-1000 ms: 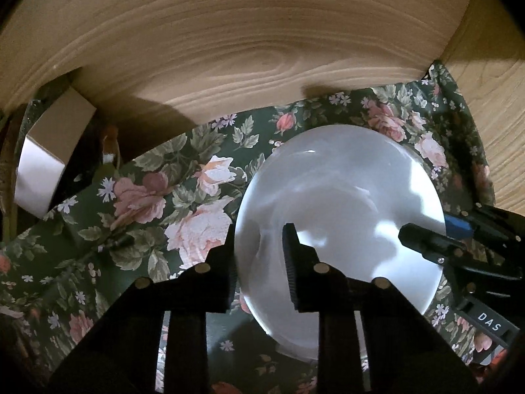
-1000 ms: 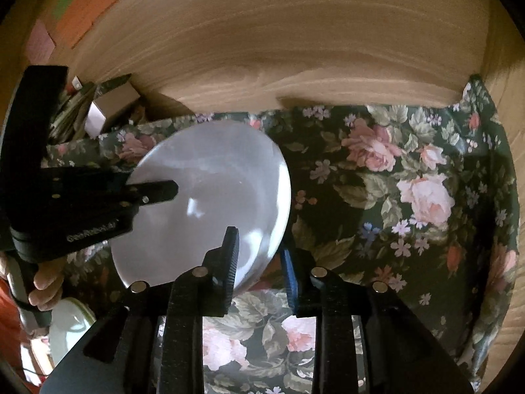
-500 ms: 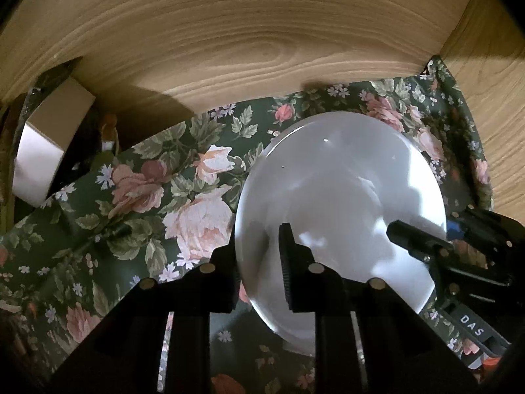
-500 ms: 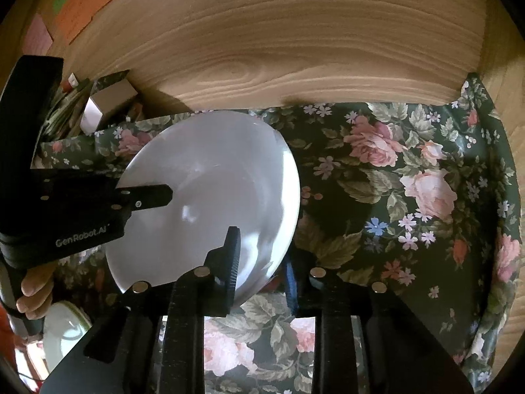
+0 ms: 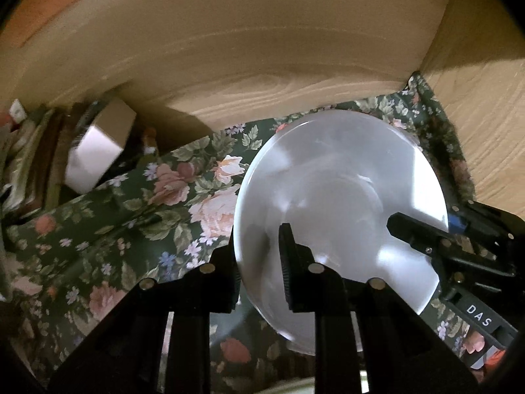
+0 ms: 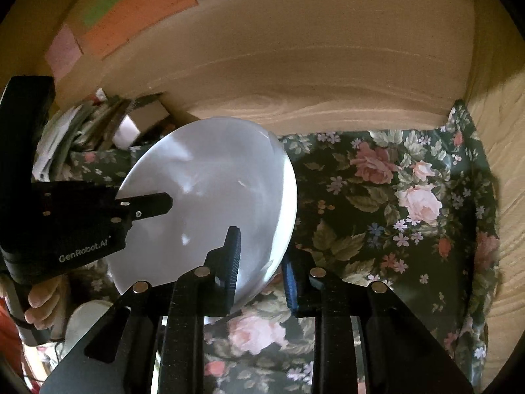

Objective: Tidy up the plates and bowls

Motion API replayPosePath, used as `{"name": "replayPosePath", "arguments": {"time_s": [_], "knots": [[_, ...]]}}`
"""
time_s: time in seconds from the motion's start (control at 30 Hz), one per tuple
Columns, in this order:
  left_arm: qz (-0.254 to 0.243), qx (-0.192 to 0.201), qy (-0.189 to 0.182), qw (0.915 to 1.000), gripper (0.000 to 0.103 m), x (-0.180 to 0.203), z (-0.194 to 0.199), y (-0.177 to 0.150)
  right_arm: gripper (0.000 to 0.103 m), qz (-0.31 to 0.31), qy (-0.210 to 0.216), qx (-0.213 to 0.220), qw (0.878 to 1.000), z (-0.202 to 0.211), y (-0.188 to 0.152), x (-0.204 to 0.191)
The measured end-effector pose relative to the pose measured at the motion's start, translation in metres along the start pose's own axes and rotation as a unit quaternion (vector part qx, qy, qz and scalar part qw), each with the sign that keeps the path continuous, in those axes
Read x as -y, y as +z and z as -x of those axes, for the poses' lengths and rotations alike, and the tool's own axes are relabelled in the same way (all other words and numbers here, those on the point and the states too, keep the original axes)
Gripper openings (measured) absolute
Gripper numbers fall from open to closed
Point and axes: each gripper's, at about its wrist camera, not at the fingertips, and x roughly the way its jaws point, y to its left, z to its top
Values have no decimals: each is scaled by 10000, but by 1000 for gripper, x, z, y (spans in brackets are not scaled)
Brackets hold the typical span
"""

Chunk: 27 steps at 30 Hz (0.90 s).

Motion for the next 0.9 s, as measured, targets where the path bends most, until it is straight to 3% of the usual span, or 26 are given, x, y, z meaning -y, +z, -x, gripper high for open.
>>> {"name": "replayPosePath", "arguments": {"time_s": [0.9], "knots": [[420,645,53,9970,20,-32,100,-72,22,442,236,365,9981,52,-24,-81]]}}
